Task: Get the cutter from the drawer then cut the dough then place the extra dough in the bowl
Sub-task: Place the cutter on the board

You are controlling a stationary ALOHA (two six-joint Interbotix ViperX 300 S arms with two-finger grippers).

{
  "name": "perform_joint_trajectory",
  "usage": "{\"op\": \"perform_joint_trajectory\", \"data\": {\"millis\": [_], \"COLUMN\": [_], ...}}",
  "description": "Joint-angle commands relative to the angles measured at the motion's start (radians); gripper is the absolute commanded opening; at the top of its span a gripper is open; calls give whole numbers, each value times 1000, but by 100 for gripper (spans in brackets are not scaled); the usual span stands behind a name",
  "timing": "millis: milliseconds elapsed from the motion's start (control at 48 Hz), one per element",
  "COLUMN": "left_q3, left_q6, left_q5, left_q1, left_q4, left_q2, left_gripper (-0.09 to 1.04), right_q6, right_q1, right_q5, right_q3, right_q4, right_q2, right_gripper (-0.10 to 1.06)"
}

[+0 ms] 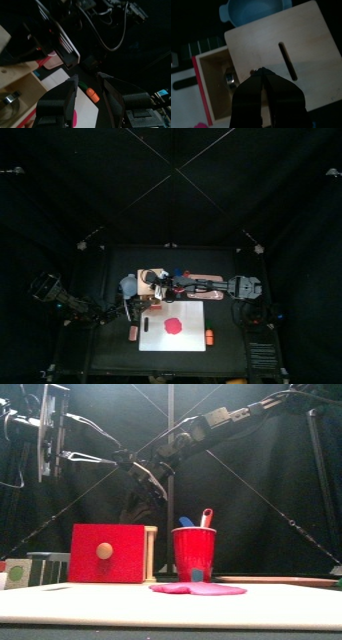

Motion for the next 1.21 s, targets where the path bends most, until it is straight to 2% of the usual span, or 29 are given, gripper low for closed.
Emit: {"op": "perform_joint_trajectory", "data": {"millis": [21, 271, 354, 479, 604, 771, 896, 1208], "left_q3": [20, 100, 123, 164, 195, 207, 212, 212], "left_q6": [20, 141, 186, 235, 258, 265, 275, 334], "left_q5": [-26, -26, -26, -20, 3, 34, 40, 40], "left_q1": [8, 106, 153, 233, 301, 353, 370, 405], "left_q4": [40, 163, 175, 167, 153, 156, 170, 172], "left_q2": [-38, -107, -127, -156, -179, -196, -201, -201], "left_gripper": [75, 75, 75, 75, 75, 75, 75, 75], "right_q6": [0, -6, -8, -5, -6, -11, -14, -15], "right_q1": [14, 46, 61, 77, 92, 94, 92, 86], "right_q5": [0, 44, 107, 179, 249, 337, 396, 486], "right_q3": [-11, -44, -78, -121, -156, -218, -276, -394], "right_q4": [0, -6, -8, 5, 5, 18, 18, 18], "right_q2": [-91, -127, -127, -121, -103, -67, -26, 104], "right_gripper": [3, 6, 15, 34, 54, 71, 74, 74]}}
